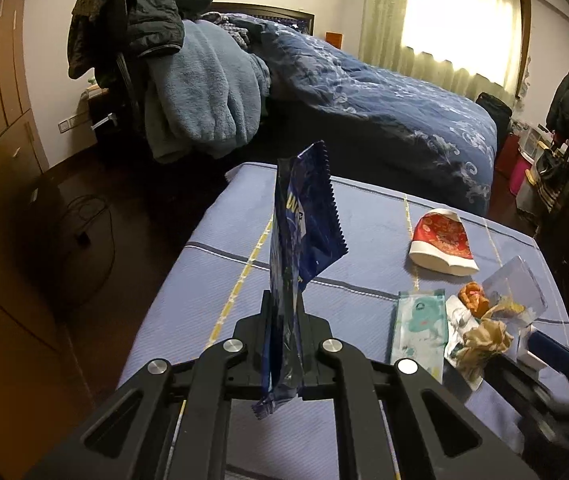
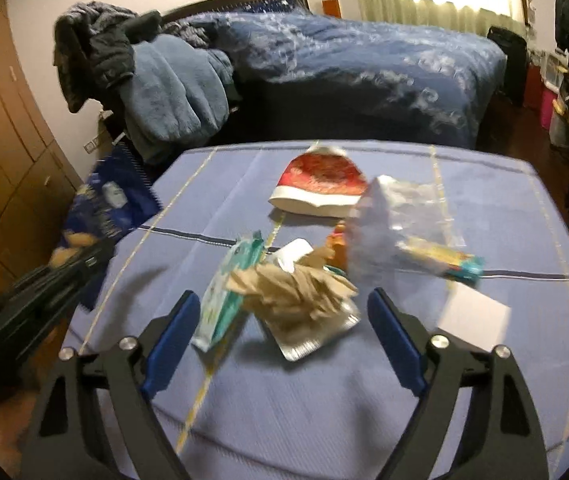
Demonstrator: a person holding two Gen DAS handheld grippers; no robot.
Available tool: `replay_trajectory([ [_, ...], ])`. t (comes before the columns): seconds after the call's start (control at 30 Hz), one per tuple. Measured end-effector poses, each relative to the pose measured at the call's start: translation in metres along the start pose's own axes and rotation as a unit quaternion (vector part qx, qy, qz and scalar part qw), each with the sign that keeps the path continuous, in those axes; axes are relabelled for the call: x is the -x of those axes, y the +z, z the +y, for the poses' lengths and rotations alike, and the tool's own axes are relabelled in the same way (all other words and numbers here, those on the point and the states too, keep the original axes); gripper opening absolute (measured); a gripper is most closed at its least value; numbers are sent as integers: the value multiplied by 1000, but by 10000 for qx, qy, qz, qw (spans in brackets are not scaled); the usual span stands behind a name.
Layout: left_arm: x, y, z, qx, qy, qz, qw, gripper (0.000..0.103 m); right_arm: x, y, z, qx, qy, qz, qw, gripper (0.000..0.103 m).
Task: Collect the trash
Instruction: 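Grasp the blue cracker bag with the left tool while the right tool grasps the tan glove, then carry both items over the wastebasket and open both tools to drop them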
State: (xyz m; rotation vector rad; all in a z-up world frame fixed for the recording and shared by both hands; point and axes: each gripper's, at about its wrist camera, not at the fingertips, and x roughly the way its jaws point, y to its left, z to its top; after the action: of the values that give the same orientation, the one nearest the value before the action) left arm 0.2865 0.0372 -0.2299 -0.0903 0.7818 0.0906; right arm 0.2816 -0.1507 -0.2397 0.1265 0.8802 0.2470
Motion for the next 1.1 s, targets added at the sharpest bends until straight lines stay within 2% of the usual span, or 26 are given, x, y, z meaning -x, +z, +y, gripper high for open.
replay_trajectory([
  [0.07, 2, -1, 3, -31, -10, 2, 10000, 9, -16, 3, 2, -36, -96, 109, 9999, 71],
  [0.13, 3, -2, 5, -39, -15, 11, 10000, 9, -27, 4, 2, -69, -219, 224, 9995, 51],
  [0.17, 4, -2, 6, -34, -23, 20, 10000, 10, -30, 3, 0, -83, -238, 274, 9993, 37],
  [0.23, 5, -3, 7, -17, -43, 27, 10000, 10, -28, 2, 0, -63, -233, 218, 9995, 29],
  [0.7, 35, -11, 0, 43, -60, -131, 9999, 10, 40, -25, -23, -223, -268, -38, 9994, 29],
  [1.1, 91, -16, -23, -147, -305, -341, 9988, 11, 110, -51, -32, -223, -272, -339, 9988, 29],
])
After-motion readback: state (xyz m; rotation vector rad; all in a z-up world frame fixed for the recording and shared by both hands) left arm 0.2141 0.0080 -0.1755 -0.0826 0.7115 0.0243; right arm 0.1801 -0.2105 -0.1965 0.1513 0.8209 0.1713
